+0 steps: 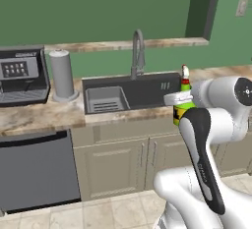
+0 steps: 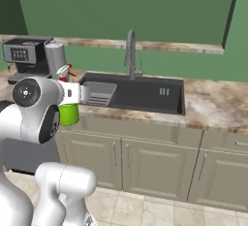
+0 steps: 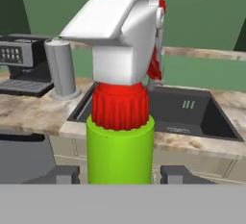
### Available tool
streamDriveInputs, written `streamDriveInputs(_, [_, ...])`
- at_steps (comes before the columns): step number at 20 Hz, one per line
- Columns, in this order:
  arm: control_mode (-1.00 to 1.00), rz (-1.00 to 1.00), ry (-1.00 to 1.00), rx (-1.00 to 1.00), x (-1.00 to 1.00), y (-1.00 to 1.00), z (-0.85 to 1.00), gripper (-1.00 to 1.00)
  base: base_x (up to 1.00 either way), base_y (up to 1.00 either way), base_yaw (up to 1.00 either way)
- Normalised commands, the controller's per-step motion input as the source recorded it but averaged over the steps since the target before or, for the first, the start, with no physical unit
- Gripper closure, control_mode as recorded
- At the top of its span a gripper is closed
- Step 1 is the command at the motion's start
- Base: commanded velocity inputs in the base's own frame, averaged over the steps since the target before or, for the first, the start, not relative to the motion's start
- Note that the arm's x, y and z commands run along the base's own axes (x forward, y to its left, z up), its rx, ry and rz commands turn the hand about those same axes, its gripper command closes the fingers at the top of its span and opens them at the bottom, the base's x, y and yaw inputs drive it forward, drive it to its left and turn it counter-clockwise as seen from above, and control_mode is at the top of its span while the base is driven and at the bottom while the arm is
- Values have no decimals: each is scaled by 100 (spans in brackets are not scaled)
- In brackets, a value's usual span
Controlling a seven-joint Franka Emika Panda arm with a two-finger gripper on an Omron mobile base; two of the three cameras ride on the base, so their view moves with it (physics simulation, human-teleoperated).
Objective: Pick up the spray and sponge from the sink, and place them back in the cabinet, and close the cabinet doors.
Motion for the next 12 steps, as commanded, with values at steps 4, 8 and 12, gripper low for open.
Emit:
streamDriveInputs(4, [100, 0, 0, 0, 0, 0, 0, 100, -38, -6, -5])
streamDriveInputs(8, [100, 0, 0, 0, 0, 0, 0, 100, -18, 0, -20])
streamDriveInputs(12, [100, 0, 0, 0, 0, 0, 0, 100, -7, 0, -38])
